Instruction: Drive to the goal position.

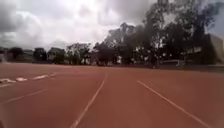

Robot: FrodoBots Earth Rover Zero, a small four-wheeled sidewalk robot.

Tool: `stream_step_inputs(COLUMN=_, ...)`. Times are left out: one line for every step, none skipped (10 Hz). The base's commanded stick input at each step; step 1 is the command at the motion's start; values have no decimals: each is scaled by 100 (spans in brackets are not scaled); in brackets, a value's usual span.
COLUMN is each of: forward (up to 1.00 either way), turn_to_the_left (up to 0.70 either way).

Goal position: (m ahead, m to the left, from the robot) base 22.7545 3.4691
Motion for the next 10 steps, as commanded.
stream_step_inputs(forward=60, turn_to_the_left=0)
stream_step_inputs(forward=60, turn_to_the_left=0)
stream_step_inputs(forward=60, turn_to_the_left=0)
stream_step_inputs(forward=60, turn_to_the_left=0)
stream_step_inputs(forward=60, turn_to_the_left=0)
stream_step_inputs(forward=60, turn_to_the_left=0)
stream_step_inputs(forward=60, turn_to_the_left=0)
stream_step_inputs(forward=60, turn_to_the_left=0)
stream_step_inputs(forward=60, turn_to_the_left=0)
stream_step_inputs(forward=60, turn_to_the_left=0)
